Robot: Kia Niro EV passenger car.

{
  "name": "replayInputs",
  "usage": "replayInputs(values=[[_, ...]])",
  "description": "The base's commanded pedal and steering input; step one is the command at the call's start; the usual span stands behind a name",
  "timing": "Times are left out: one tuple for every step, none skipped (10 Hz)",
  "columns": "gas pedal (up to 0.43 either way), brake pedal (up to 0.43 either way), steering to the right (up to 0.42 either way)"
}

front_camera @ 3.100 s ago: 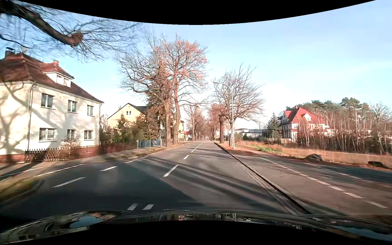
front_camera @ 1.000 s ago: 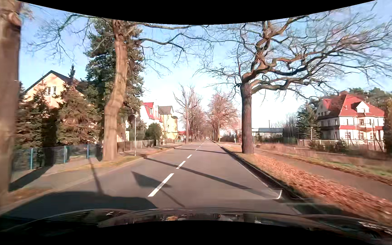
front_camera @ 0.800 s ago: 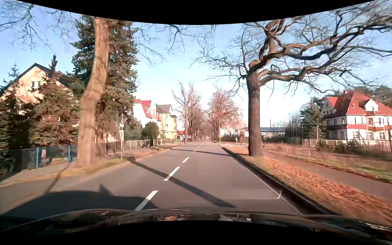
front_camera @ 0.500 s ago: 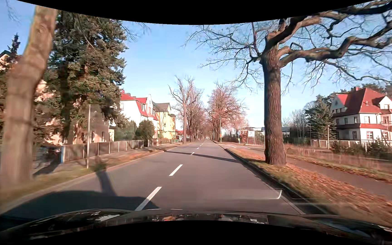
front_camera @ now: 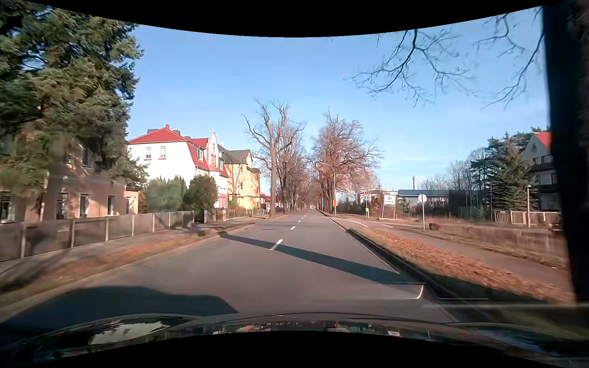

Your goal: Follow the waypoints while adhering to traffic rules and regulations

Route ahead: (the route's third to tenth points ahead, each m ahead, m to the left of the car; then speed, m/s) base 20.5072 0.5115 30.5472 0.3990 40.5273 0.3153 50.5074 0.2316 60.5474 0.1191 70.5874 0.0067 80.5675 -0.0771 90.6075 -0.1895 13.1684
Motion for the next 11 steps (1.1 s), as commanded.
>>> replayInputs(values=[[0.118,0.0,-0.002],[0.118,0.0,-0.001],[0.118,0.0,-0.001],[0.118,0.0,0.002],[0.118,0.0,0.003],[0.118,0.0,0.003],[0.118,0.0,0.003],[0.118,0.0,0.003],[0.118,0.0,0.003],[0.118,0.0,0.003],[0.118,0.0,0.003]])
